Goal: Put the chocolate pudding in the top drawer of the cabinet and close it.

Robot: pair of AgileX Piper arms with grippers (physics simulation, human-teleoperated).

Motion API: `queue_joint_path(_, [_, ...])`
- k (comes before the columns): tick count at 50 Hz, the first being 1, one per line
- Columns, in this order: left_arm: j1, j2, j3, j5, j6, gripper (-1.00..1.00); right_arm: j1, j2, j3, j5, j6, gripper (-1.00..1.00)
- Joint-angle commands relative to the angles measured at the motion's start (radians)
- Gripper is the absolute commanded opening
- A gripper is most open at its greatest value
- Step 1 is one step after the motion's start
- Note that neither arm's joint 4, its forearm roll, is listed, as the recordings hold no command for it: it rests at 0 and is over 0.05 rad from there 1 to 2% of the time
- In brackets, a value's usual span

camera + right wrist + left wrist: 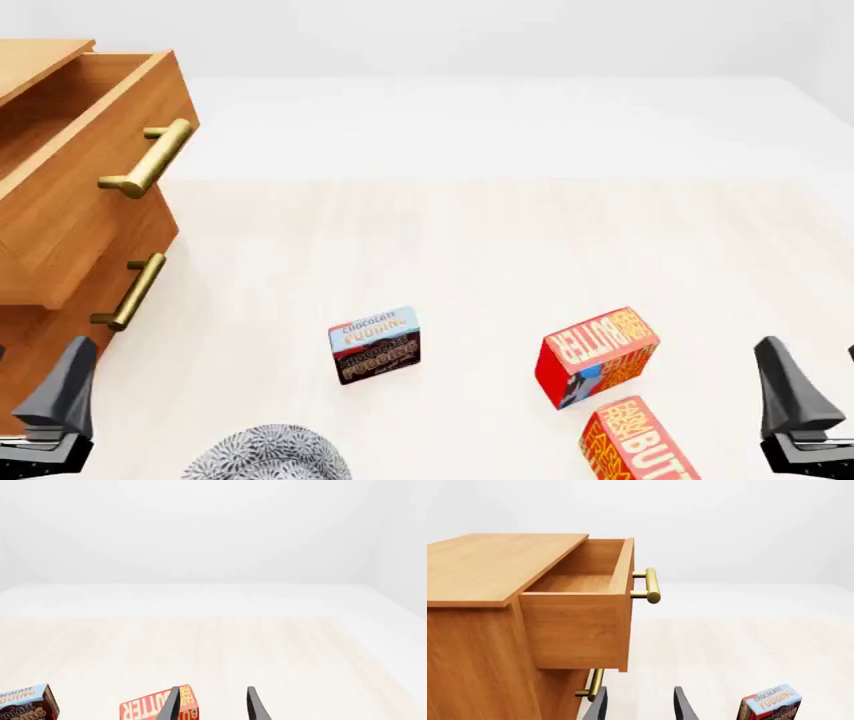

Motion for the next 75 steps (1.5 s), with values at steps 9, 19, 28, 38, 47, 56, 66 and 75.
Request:
queue_joint_path(9, [-0.002,-0.001,-0.018,0.010,0.009,1.00,0.000,0.003,-0.004,0.001,0.000,1.00])
queue_joint_path(19, [0.017,-0.001,-0.095,0.058,-0.018,1.00,0.000,0.002,-0.005,0.004,0.000,1.00])
queue_joint_path(28, [-0.007,-0.001,-0.181,0.108,0.020,1.00,0.000,0.002,-0.007,0.006,0.001,1.00])
queue_joint_path(38, [-0.032,-0.002,-0.361,0.220,0.084,1.00,0.000,0.003,-0.008,0.006,0.001,1.00])
queue_joint_path(47, [-0.077,0.013,-0.501,0.275,0.197,1.00,0.000,0.004,-0.008,0.005,0.001,1.00])
queue_joint_path(56, [-0.079,0.091,-0.638,0.321,0.217,1.00,0.000,0.004,-0.009,0.005,0.001,1.00])
queue_joint_path(66, [-0.054,0.199,-0.785,0.391,0.228,1.00,0.000,0.004,-0.009,0.005,0.001,1.00])
queue_joint_path(75, [-0.018,0.320,-0.920,0.453,0.309,1.00,0.000,0.004,-0.009,0.005,0.000,1.00])
